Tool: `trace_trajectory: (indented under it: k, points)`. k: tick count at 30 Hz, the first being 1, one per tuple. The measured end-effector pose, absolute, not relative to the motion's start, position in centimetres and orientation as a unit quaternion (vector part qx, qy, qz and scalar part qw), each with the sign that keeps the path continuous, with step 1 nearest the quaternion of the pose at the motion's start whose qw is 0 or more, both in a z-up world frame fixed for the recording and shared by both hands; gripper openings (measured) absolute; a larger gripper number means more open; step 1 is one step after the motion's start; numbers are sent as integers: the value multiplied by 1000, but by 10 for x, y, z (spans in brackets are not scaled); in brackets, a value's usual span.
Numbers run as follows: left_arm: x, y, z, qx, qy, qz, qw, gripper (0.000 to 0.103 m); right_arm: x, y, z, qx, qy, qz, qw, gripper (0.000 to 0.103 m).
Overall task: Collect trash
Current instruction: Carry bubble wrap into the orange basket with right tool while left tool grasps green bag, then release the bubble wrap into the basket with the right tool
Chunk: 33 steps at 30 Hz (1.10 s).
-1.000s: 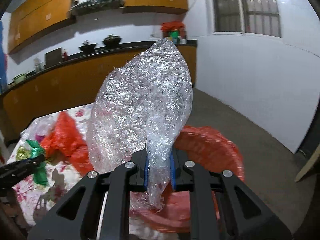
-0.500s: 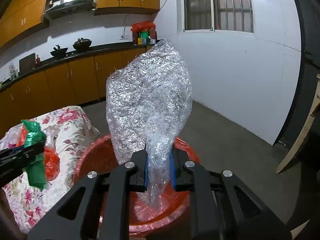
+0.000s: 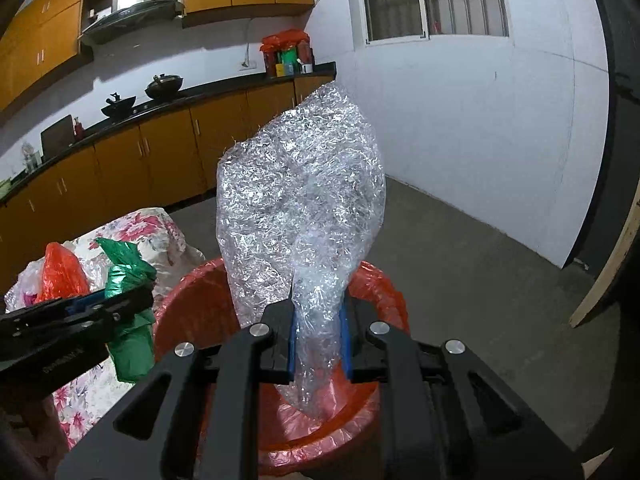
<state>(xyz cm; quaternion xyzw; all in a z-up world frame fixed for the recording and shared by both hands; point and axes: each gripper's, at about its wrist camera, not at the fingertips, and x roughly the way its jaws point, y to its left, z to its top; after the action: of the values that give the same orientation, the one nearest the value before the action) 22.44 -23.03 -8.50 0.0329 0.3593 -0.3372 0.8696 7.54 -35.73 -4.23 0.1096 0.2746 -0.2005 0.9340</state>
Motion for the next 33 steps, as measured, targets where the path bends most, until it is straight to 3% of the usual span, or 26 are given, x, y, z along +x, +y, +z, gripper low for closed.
trace_trajectory:
  k: [5,7,12,17,26,33]
  points:
    - [226,-241,-92,39,367,-342,865,36,80,-368,-44,126,281,-191,932,17]
    - [227,-243,-95,40,369,-342,863,40,80,-369,-45,131,282,-187,932,21]
    - [229,-243,-100,40,374,-339,862,50,79,-371,-48,140,283,-178,932,42]
    - [233,-229,-102,32,378,-319,868,54,76,-375,-48,141,282,-181,932,45]
    - [227,-170,-90,29,344,-231,910,73,75,-361,-38,109,273,-182,938,57]
    - [221,-95,-86,21,327,-137,935,81,93,-315,-31,84,270,-112,953,79]
